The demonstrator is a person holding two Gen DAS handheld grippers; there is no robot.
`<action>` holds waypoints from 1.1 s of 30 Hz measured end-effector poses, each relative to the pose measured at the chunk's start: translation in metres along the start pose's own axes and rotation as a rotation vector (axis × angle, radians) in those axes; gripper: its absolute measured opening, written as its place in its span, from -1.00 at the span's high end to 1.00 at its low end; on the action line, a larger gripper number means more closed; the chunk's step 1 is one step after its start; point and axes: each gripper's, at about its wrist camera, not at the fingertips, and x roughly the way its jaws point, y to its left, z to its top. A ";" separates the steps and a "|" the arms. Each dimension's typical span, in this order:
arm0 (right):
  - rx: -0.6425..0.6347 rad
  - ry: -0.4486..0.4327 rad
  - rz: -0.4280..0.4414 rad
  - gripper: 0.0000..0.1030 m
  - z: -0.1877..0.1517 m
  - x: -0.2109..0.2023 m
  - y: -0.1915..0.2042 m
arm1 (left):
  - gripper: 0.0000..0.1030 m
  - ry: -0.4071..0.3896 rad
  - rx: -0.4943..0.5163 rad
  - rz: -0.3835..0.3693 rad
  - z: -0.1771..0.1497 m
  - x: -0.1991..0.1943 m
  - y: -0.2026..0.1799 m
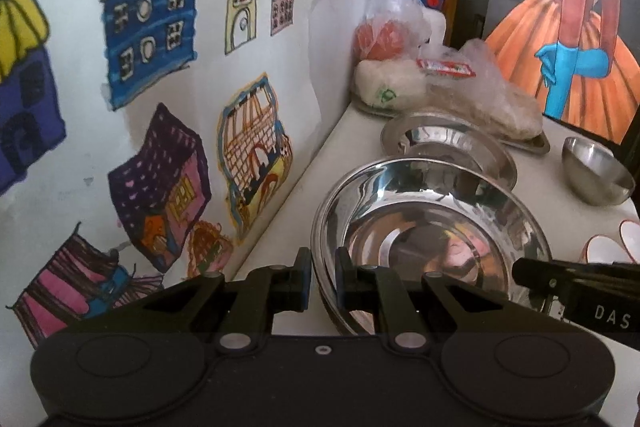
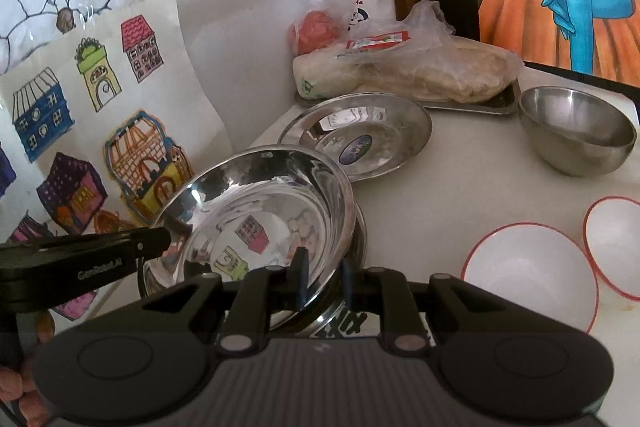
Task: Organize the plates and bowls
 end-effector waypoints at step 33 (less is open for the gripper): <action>-0.080 -0.253 -0.076 -0.91 -0.018 -0.089 0.016 | -0.57 -0.149 0.000 -0.055 -0.012 -0.065 0.002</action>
